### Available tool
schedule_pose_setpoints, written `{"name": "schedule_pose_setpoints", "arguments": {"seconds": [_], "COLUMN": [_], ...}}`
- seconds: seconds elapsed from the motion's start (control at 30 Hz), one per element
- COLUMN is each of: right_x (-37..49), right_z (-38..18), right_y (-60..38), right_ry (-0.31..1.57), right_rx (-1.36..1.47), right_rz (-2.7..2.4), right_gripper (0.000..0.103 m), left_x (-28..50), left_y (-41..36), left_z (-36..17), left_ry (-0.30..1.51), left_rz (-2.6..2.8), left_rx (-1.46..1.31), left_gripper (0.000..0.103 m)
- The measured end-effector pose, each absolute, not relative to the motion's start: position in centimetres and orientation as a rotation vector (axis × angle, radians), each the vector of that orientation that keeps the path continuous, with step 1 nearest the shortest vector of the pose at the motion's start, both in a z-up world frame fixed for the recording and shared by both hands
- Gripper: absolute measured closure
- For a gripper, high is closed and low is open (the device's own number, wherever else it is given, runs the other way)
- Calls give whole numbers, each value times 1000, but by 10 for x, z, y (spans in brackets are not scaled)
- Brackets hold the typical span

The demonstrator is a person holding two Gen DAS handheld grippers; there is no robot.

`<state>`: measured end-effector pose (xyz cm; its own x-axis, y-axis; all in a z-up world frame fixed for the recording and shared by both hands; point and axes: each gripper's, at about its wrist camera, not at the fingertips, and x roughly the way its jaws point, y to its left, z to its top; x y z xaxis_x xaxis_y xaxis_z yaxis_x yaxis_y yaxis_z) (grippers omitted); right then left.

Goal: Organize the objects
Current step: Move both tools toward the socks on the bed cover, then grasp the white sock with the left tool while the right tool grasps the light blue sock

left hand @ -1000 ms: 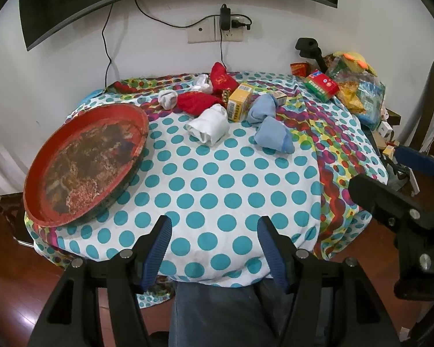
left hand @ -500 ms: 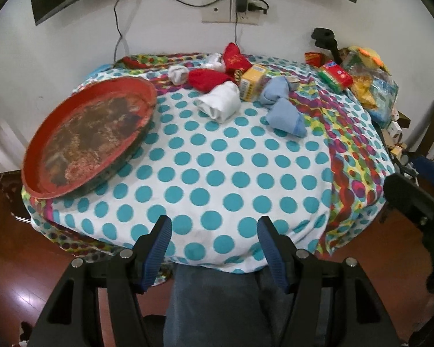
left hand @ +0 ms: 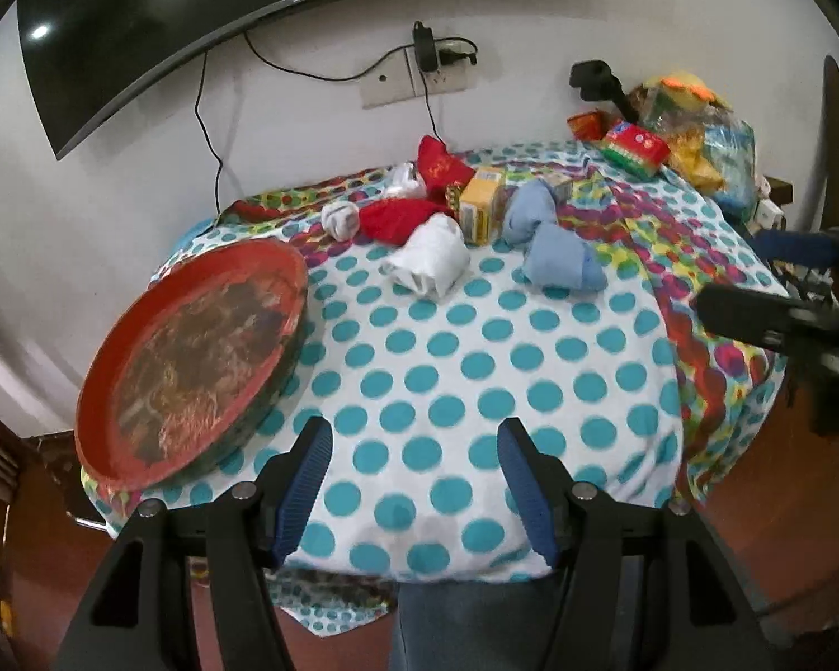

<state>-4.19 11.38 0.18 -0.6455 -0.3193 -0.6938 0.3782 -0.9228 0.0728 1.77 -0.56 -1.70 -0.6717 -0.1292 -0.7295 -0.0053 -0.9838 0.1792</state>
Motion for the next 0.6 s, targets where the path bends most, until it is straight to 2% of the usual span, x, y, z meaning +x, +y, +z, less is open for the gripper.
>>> {"name": "schedule_pose_setpoints", "arguments": {"seconds": [0.23, 0.4, 0.5, 0.57, 0.6], "right_x": [-119, -156, -164, -170, -174], "right_z": [-40, -67, -71, -73, -74], "right_y": [97, 81, 76, 74, 74], "right_ry": [128, 219, 292, 306, 306], "right_rx": [1148, 1183, 1139, 1137, 1144], "right_rz": [-2496, -2512, -2523, -2499, -2484], "right_gripper": [0, 1, 3, 9, 21], "left_x": [-26, -59, -75, -85, -91], "left_y": [-25, -46, -42, -36, -33], "left_z": [-34, -38, -44, -48, -49], "left_ry": [-310, -103, -193, -267, -285], "left_rz": [-2706, -2697, -2669, -2656, -2658], "left_rx": [1389, 1487, 1499, 1507, 1514], "left_gripper": [40, 40, 40, 40, 40]}}
